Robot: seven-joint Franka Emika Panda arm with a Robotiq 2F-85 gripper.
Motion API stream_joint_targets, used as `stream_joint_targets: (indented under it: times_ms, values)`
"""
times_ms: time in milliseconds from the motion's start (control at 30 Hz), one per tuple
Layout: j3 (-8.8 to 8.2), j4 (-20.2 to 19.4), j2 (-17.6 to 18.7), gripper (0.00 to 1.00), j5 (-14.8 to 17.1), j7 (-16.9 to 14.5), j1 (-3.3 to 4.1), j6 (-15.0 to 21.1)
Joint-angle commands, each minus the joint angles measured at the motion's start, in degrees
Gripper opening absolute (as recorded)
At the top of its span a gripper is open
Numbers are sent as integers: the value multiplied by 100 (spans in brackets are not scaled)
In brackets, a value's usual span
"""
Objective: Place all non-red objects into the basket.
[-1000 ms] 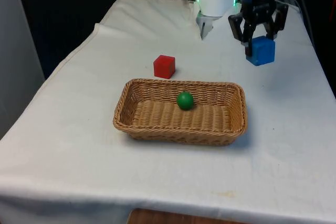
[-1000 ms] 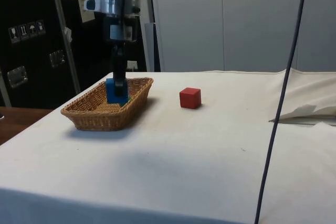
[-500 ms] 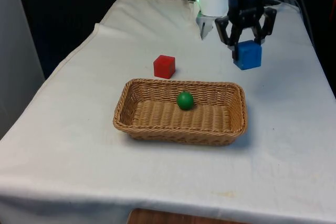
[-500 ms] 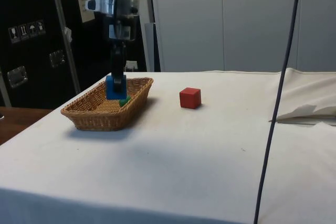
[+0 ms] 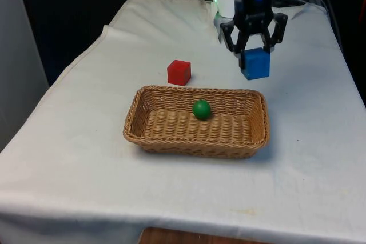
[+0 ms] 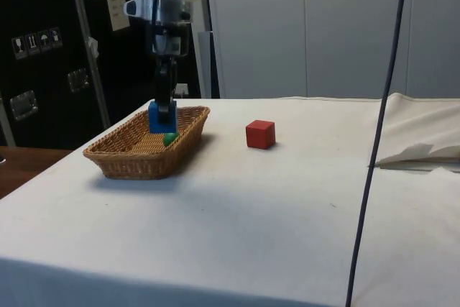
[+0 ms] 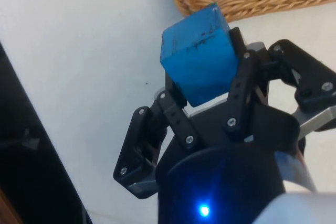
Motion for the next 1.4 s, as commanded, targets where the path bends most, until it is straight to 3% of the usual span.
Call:
stream_joint_targets:
  times_ms: [0, 500, 1033, 1067, 1100, 1367]
  values:
    - [-17, 40, 34, 0, 40, 0, -23, 0]
    - [-183, 183, 241, 0, 80, 149, -23, 17]
    - [-155, 1008, 945, 0, 132, 544, -40, -29]
    - [-183, 934, 888, 0, 80, 533, -17, 0]
    - [-155, 1054, 991, 0, 138, 556, -46, -23]
    - [-178, 1438, 1398, 0, 218, 670, -52, 0]
